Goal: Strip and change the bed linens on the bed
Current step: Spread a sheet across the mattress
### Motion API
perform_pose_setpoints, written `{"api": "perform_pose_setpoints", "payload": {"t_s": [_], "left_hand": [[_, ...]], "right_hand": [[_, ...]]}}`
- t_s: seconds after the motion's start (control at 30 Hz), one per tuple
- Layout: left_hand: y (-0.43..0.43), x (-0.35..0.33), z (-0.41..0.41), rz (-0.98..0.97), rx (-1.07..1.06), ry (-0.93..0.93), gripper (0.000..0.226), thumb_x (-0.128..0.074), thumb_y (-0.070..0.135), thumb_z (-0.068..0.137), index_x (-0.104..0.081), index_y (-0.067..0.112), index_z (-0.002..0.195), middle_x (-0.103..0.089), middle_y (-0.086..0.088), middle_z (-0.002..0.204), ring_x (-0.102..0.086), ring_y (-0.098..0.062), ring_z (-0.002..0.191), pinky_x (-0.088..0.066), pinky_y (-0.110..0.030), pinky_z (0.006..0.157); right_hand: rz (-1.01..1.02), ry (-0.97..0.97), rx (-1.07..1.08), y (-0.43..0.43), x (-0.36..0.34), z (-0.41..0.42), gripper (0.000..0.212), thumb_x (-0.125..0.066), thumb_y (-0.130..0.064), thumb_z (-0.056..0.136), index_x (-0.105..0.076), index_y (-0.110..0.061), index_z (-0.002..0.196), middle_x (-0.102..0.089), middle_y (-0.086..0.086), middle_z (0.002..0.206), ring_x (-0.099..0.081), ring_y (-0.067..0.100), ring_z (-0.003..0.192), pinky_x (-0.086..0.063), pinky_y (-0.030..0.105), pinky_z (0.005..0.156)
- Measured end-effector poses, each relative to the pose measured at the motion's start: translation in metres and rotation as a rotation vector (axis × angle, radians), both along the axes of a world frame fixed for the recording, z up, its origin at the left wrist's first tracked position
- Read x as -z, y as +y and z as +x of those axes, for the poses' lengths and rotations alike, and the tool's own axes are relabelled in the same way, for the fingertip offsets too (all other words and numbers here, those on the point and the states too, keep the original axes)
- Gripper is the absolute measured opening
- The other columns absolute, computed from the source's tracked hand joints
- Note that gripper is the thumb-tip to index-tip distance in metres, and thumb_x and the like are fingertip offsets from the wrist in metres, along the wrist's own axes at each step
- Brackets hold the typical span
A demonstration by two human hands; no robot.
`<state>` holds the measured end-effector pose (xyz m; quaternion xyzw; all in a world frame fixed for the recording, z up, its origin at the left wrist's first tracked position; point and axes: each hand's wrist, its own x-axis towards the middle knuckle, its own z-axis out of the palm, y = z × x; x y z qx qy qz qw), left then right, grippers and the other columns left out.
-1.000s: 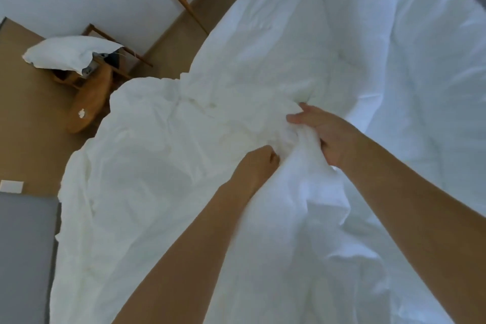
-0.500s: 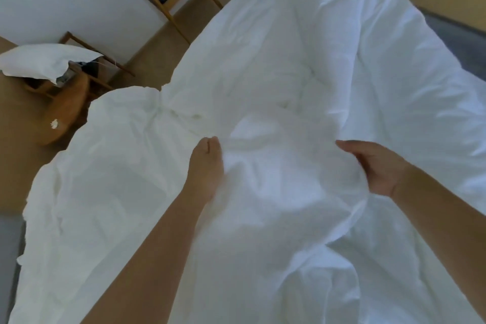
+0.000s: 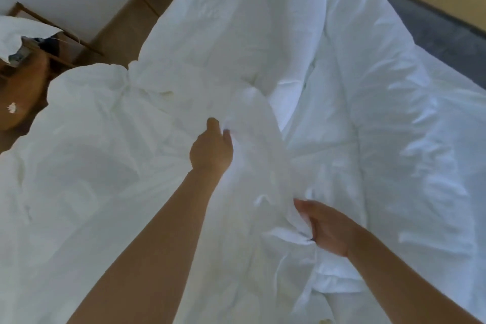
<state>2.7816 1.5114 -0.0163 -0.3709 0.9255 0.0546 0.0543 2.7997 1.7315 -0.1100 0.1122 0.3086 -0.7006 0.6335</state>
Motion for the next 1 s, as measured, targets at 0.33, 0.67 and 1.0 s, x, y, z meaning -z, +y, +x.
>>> {"api": "perform_pose_setpoints", "payload": {"t_s": [0.33,0.67,1.0], "left_hand": [[0.121,0.018,0.079,0.738,0.088,-0.231,0.073,-0.051,0.068,0.08,-0.043,0.021,0.135,-0.052,0.006,0.123,-0.052,-0.009,0.102,-0.042,-0.024,0.083],[0.161,0.017,0.111,0.72,0.415,-0.299,0.032,-0.037,0.032,0.101,-0.038,0.024,0.069,-0.045,0.008,0.064,-0.045,-0.007,0.059,-0.032,-0.023,0.055],[0.123,-0.002,0.131,0.262,0.613,-0.034,0.036,-0.032,0.044,0.097,-0.036,0.017,0.072,-0.033,0.009,0.061,-0.044,-0.02,0.061,-0.023,-0.028,0.058]], "right_hand": [[0.167,-0.135,0.516,0.046,0.01,-0.007,0.039,-0.06,-0.022,0.08,-0.063,-0.001,0.112,-0.068,0.019,0.109,-0.067,0.032,0.097,-0.057,0.039,0.068],[0.028,0.131,-0.006,0.082,-0.009,0.06,0.058,-0.063,-0.061,0.075,-0.069,-0.014,0.11,-0.067,0.012,0.115,-0.063,0.024,0.109,-0.052,0.029,0.085],[0.178,0.491,-0.323,0.065,-0.055,0.09,0.037,-0.079,-0.034,0.069,-0.067,-0.019,0.101,-0.073,0.001,0.096,-0.069,0.021,0.093,-0.053,0.035,0.087]]}}
